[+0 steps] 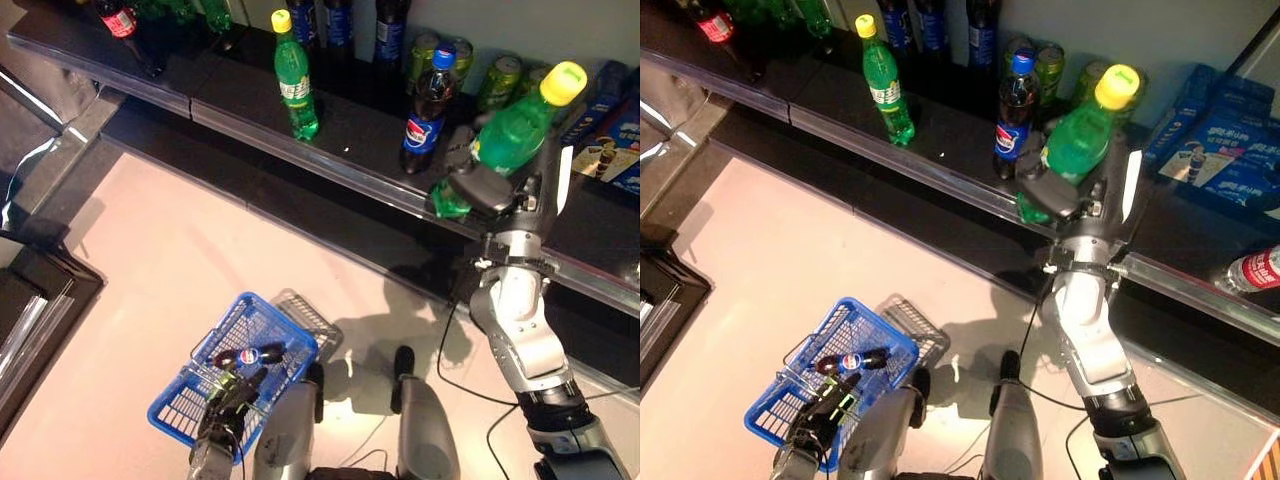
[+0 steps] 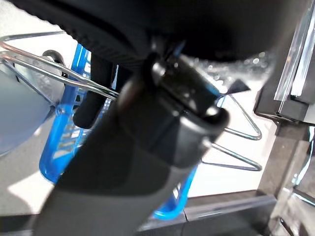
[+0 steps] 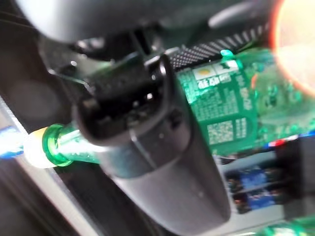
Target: Pick up the drink and place into the basket.
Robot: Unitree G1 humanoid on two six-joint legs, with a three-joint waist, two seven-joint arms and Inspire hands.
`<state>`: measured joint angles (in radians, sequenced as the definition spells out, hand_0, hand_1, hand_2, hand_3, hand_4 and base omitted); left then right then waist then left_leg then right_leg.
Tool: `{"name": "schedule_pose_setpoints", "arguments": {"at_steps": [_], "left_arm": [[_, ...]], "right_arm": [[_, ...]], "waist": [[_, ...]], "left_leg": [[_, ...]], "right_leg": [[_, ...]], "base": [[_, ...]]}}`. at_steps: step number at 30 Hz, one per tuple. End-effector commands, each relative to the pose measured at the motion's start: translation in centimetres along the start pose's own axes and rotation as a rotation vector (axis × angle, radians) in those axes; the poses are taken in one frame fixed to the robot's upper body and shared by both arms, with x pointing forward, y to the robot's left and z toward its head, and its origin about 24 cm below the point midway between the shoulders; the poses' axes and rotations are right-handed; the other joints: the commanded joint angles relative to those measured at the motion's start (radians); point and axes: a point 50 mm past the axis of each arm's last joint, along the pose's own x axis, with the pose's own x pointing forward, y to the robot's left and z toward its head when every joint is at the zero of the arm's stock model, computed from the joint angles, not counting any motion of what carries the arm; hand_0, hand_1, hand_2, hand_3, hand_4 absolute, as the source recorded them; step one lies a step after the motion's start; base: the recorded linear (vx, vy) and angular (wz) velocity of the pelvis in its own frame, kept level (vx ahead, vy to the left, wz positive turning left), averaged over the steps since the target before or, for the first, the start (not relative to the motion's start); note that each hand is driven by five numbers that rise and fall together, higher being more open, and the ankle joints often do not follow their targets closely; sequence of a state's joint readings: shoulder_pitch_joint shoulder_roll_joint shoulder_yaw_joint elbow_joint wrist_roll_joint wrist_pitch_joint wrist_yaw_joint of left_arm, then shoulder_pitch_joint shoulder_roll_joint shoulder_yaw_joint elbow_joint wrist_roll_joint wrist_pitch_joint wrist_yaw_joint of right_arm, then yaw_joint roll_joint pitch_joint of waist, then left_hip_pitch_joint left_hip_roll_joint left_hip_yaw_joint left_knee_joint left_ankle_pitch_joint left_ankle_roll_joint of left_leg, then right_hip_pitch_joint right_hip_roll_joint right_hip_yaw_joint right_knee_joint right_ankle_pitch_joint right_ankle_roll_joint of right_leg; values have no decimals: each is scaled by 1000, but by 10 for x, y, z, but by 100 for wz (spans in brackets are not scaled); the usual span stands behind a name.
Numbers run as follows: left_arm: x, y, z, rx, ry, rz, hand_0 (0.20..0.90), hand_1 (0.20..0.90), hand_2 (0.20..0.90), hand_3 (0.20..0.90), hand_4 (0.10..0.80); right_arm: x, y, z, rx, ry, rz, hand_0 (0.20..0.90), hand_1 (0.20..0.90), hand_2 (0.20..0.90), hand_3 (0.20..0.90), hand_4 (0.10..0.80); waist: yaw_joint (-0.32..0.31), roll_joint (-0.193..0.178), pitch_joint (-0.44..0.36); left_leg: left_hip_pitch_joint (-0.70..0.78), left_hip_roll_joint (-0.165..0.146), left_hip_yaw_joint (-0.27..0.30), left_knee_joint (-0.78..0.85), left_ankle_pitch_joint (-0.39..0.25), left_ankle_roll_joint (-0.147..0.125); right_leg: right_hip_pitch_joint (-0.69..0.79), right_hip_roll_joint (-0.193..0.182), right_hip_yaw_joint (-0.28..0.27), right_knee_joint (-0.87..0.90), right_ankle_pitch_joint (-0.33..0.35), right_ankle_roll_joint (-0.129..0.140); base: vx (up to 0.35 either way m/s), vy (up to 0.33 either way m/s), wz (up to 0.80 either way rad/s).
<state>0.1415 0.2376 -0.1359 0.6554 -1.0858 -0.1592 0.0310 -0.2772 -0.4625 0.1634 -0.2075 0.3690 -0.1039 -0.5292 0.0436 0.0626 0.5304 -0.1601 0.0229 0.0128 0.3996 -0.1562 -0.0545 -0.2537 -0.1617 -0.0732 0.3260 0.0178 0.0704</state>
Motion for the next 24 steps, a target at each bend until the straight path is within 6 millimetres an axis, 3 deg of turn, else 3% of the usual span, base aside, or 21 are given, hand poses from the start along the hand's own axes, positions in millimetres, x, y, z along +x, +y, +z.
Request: {"name": "schedule_pose_setpoints", "arguments": {"at_steps": [1,5,6,11,24], "left_arm": [[-20,-91,65,-93,-337,-549,300,300,300,200,100],[-31,-108,75,-98,-368,-644,300,300,300,200,100],[-42,-123,84,-94,-395,-728,300,300,300,200,100],[-64,-150,97,-77,-421,-918,300,300,300,200,100],[-111,-192,124,-26,-481,-1249,300,300,300,200,100]], "right_arm": [[-6,34,69,190,-328,239,300,300,300,200,100],[-12,43,65,206,-301,294,300,300,300,200,100],[-16,51,62,213,-289,333,300,300,300,200,100],[-21,65,60,238,-258,400,300,300,300,200,100],[-34,93,50,268,-189,504,300,300,300,200,100]], "waist": [[7,-26,-132],[15,-23,-123],[25,-21,-115],[43,-14,-104],[97,-22,-119]], "left_leg": [[-89,-9,-6,93,169,22],[-87,-14,-15,79,174,22],[-89,-18,-21,72,177,23],[-82,-26,-34,44,179,26],[-51,-41,-79,-6,173,28]], "right_leg": [[133,25,-8,-23,-75,-76],[136,22,-13,-33,-69,-72],[138,20,-18,-39,-65,-70],[151,16,-32,-59,-56,-60],[205,6,-67,-123,-38,-35]], "base": [[-51,19,2],[-53,3,7],[-65,-7,13],[-42,-9,18],[8,-24,9]]}}
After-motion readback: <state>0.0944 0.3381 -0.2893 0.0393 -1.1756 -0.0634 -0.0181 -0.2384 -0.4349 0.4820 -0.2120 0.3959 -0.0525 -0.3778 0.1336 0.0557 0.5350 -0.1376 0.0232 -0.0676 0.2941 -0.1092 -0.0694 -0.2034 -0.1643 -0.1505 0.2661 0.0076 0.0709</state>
